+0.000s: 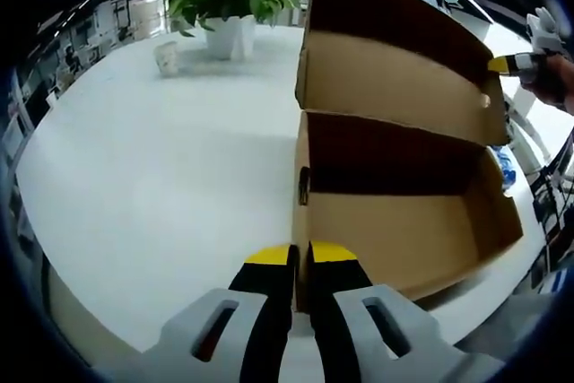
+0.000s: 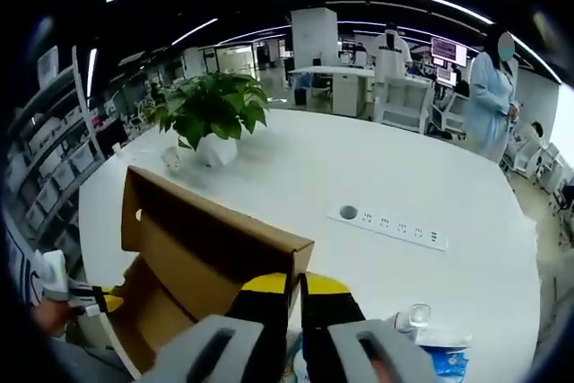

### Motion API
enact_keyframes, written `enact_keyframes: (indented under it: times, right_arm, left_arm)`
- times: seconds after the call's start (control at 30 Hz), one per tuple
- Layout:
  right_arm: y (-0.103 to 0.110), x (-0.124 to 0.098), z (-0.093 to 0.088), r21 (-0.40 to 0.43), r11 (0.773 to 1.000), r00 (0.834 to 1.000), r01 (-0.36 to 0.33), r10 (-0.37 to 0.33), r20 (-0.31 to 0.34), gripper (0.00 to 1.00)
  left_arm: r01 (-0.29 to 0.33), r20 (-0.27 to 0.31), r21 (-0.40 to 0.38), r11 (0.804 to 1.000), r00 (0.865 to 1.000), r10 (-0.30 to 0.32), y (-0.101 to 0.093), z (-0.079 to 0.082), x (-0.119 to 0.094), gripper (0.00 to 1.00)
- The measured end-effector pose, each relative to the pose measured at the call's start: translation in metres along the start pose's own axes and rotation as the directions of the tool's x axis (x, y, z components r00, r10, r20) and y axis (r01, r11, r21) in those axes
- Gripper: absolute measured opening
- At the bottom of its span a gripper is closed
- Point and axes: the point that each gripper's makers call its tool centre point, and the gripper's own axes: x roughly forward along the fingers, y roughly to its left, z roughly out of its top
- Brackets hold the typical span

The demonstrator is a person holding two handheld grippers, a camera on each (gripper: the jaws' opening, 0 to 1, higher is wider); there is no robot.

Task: Operate the shoe box by opening the lid, removing the specified soft item, and placing it in the target area until the item is outside and the box remains undamaged.

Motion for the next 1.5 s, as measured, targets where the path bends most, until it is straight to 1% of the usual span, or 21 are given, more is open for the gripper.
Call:
enact_keyframes:
  times: [0.33, 0.57, 0.7, 0.77, 0.87, 1.1, 1.23, 1.5]
  right_arm:
    - [0.007, -0.015, -0.001, -0.026, 1.0, 1.0, -0.004, 0.005, 0.025, 0.0]
    - [0.009, -0.019, -0.002, -0.04, 0.999, 0.999, -0.005, 0.006, 0.031, 0.0]
    - [0.011, -0.022, -0.004, -0.051, 0.999, 0.999, -0.005, 0.007, 0.037, 0.0]
    - [0.012, -0.024, -0.004, -0.058, 0.998, 0.998, -0.016, 0.019, 0.055, 0.0]
    - [0.014, -0.027, -0.007, -0.074, 0.997, 0.998, -0.017, 0.021, 0.053, 0.0]
    - [0.017, -0.035, -0.011, -0.084, 0.996, 0.998, -0.019, 0.025, 0.065, 0.0]
    - [0.021, -0.038, -0.008, -0.12, 0.992, 0.995, -0.029, 0.041, 0.096, 0.0]
    - [0.026, -0.048, -0.017, -0.133, 0.991, 0.994, -0.026, 0.04, 0.104, 0.0]
  left_arm:
    - [-0.003, -0.004, -0.027, 1.0, 1.0, 0.003, -0.001, -0.001, -0.001, 0.04]
    - [-0.003, -0.002, -0.042, 0.999, 1.0, 0.003, 0.0, -0.001, -0.001, 0.04]
    - [-0.003, -0.004, -0.039, 0.999, 1.0, 0.002, 0.0, -0.001, -0.001, 0.04]
    - [-0.003, -0.005, -0.043, 0.999, 1.0, 0.002, 0.0, -0.001, 0.0, 0.04]
    - [-0.004, -0.005, -0.041, 0.999, 1.0, 0.004, 0.0, -0.001, 0.0, 0.04]
    - [-0.002, -0.003, -0.048, 0.999, 1.0, 0.002, -0.001, -0.002, -0.001, 0.04]
    - [-0.008, -0.004, -0.059, 0.998, 1.0, 0.008, -0.001, -0.002, -0.001, 0.04]
    - [-0.003, -0.004, -0.068, 0.998, 1.0, 0.003, -0.001, -0.002, -0.001, 0.05]
